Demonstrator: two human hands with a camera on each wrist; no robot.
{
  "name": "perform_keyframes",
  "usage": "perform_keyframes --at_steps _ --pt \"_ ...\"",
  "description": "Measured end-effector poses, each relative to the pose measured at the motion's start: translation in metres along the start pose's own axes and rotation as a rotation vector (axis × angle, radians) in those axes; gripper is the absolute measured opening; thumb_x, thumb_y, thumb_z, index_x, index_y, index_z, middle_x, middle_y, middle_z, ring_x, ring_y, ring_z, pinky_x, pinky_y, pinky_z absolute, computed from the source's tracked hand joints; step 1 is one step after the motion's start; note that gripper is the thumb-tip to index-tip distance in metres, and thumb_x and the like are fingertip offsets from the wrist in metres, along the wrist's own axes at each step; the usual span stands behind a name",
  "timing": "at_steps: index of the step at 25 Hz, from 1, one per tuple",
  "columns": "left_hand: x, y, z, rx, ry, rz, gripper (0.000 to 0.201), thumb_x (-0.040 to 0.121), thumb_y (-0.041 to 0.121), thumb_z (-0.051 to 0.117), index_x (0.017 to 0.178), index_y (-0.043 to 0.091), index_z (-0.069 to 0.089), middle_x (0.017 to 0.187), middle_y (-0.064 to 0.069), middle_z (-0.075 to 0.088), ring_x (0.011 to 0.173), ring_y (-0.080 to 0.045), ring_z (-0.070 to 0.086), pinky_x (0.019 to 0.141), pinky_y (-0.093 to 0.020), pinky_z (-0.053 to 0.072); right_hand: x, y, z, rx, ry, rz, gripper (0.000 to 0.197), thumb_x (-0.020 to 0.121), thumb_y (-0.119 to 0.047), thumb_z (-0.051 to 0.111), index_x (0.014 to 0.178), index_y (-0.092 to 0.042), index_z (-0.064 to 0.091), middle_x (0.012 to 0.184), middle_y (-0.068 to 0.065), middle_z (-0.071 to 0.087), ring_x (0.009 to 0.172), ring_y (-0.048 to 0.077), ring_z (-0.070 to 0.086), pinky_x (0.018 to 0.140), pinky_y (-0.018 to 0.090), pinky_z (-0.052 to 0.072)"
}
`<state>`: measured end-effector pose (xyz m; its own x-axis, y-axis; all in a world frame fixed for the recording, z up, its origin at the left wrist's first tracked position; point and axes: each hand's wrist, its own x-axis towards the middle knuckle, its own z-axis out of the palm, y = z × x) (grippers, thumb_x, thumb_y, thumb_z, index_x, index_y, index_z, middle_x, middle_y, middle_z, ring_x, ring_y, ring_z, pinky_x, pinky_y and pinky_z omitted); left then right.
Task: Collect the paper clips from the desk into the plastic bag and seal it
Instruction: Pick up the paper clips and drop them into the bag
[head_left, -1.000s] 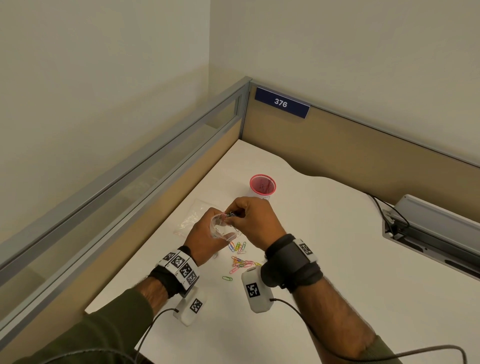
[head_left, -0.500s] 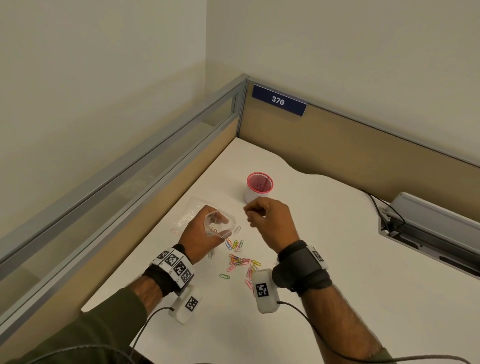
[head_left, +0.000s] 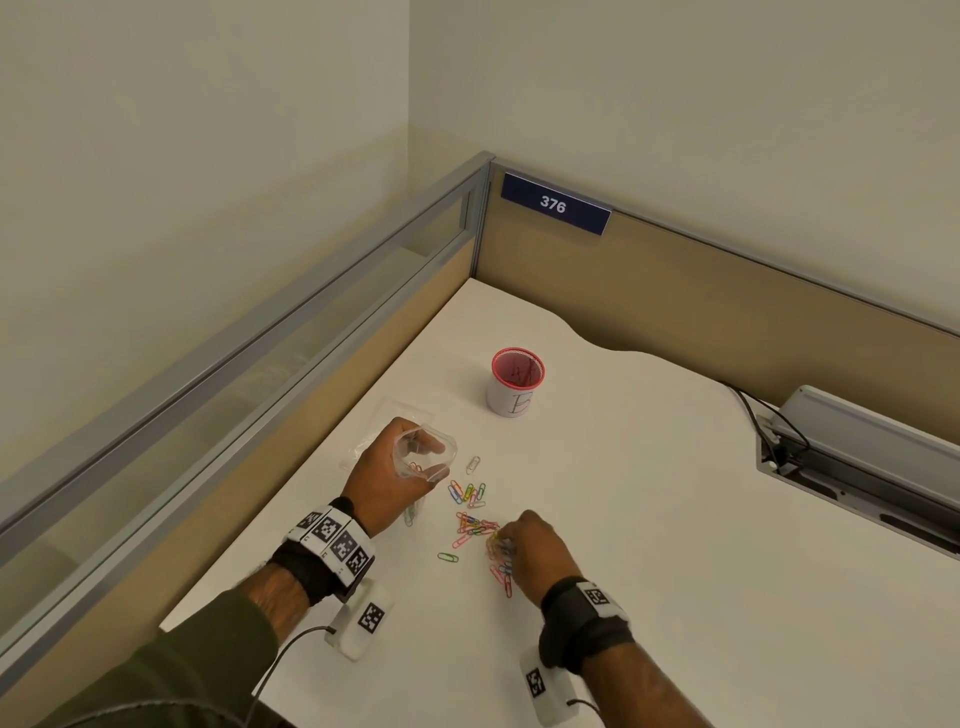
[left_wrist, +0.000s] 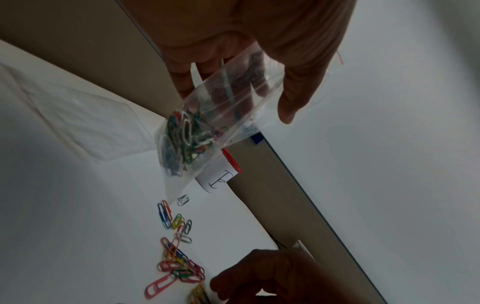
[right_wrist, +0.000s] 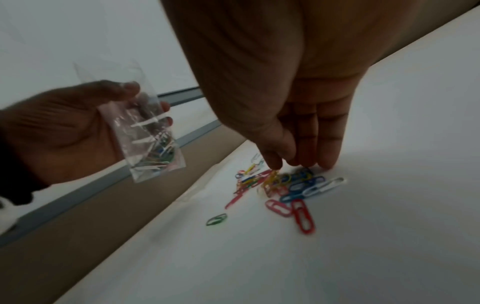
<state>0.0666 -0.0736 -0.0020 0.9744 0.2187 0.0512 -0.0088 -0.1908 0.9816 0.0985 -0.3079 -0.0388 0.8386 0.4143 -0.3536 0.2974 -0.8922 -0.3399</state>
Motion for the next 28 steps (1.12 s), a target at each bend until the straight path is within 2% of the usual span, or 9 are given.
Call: perform_keyframes --at_steps 3,5,7,12,14,18,24,26,28 --pt "-0.001 0.001 0.002 -0.05 0.012 0.006 0.034 0.078 0.004 0.082 0.105 0.007 0.06 0.107 -0.004 0.07 0.109 -0.02 0.064 0.095 -0.018 0.049 -0.012 0.008 -0.004 -0.061 -0.026 -0.089 0.032 0.087 -0.004 0.05 0.109 -0.019 0.067 0.111 0.005 0.059 0.106 0.025 0.055 0.087 0.031 0.046" --pt "-0.001 0.0 0.001 -0.052 0.015 0.006 0.034 0.078 0.004 0.082 0.104 0.008 0.061 0.108 -0.005 0.07 0.11 -0.02 0.065 0.096 -0.021 0.05 -0.025 0.013 -0.002 -0.119 -0.144 -0.114 0.029 0.085 -0.004 0.048 0.1 -0.018 0.068 0.109 0.005 0.063 0.105 0.025 0.059 0.087 0.031 0.046" --pt "0.0 -0.001 0.0 -0.059 0.014 0.0 0.034 0.078 0.004 0.082 0.104 0.008 0.061 0.109 -0.006 0.07 0.11 -0.02 0.065 0.094 -0.019 0.051 -0.031 0.011 0.002 -0.141 -0.226 -0.129 0.027 0.086 -0.004 0.047 0.101 -0.015 0.067 0.113 0.007 0.063 0.107 0.026 0.058 0.091 0.031 0.045" --pt "-0.002 -0.001 -0.001 -0.03 0.017 -0.006 0.033 0.079 0.007 0.083 0.104 0.012 0.062 0.11 -0.004 0.07 0.11 -0.017 0.065 0.096 -0.019 0.049 -0.004 -0.004 -0.002 -0.002 -0.058 -0.134 0.042 0.088 -0.003 0.042 0.122 -0.02 0.06 0.12 0.006 0.055 0.113 0.025 0.051 0.095 0.031 0.044" --pt "-0.002 0.0 -0.001 -0.038 0.025 -0.005 0.033 0.078 0.005 0.082 0.105 0.009 0.062 0.11 -0.006 0.07 0.11 -0.018 0.065 0.091 -0.014 0.05 0.002 -0.019 0.003 0.026 -0.037 -0.156 0.042 0.087 -0.002 0.042 0.12 -0.019 0.062 0.122 0.006 0.056 0.114 0.025 0.051 0.098 0.031 0.043" --pt "0.0 -0.003 -0.005 -0.051 0.039 -0.006 0.036 0.079 0.0 0.081 0.107 0.002 0.06 0.111 -0.01 0.069 0.109 -0.022 0.064 0.087 -0.011 0.05 -0.003 -0.062 0.029 -0.019 -0.21 -0.247 0.033 0.089 -0.003 0.044 0.112 -0.011 0.066 0.116 0.011 0.057 0.107 0.03 0.056 0.092 0.034 0.047" --pt "-0.004 -0.002 -0.01 -0.055 0.062 -0.028 0.035 0.079 -0.001 0.081 0.107 0.0 0.059 0.112 -0.013 0.069 0.108 -0.021 0.063 0.084 -0.009 0.05 0.045 -0.043 0.004 0.0 -0.03 -0.124 0.024 0.088 -0.013 0.05 0.106 -0.016 0.065 0.112 0.01 0.058 0.106 0.03 0.057 0.088 0.035 0.046" --pt "-0.005 -0.004 -0.016 -0.066 0.072 -0.038 0.034 0.079 -0.001 0.081 0.106 0.002 0.06 0.111 -0.013 0.068 0.109 -0.021 0.064 0.085 -0.01 0.05 0.063 -0.035 -0.011 -0.035 0.037 -0.097 0.031 0.087 -0.012 0.051 0.115 -0.017 0.062 0.119 0.009 0.054 0.112 0.029 0.052 0.092 0.037 0.046" --pt "-0.007 -0.007 -0.023 -0.049 0.076 -0.041 0.033 0.079 0.002 0.081 0.105 0.006 0.062 0.111 -0.012 0.068 0.109 -0.02 0.064 0.087 -0.01 0.05 0.074 -0.032 -0.018 -0.036 0.016 -0.085 0.05 0.086 -0.01 0.052 0.134 -0.021 0.047 0.139 0.008 0.041 0.129 0.028 0.039 0.103 0.04 0.042"
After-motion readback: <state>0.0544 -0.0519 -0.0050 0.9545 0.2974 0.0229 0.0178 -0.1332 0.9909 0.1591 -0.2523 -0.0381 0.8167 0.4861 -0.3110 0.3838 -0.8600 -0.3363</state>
